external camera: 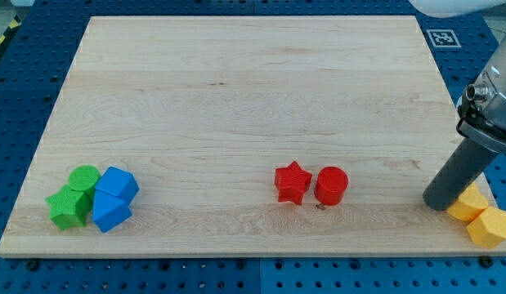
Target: Move the arm parallel left to the yellow hexagon
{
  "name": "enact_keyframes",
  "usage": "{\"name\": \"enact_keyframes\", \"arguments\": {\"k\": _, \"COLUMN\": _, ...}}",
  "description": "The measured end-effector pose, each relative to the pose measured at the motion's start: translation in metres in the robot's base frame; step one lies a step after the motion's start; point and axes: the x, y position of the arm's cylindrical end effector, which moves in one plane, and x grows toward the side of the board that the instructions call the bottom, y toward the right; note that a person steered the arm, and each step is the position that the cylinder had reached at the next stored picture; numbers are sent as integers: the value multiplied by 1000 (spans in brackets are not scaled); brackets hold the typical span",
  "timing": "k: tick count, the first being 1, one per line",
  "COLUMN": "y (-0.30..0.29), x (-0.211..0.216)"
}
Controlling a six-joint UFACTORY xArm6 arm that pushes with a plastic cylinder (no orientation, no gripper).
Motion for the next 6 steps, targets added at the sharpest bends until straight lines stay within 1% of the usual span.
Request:
{"name": "enact_keyframes", "arguments": {"k": 1, "y": 9, "x": -6}}
{"name": "enact_keyframes", "arguments": {"k": 4, "y": 6, "x": -6}}
{"name": "enact_keyframes", "arguments": {"k": 5, "y": -28, "x": -22}}
{"name": "enact_keyframes", "arguments": {"k": 6, "y": -47, "x": -38}}
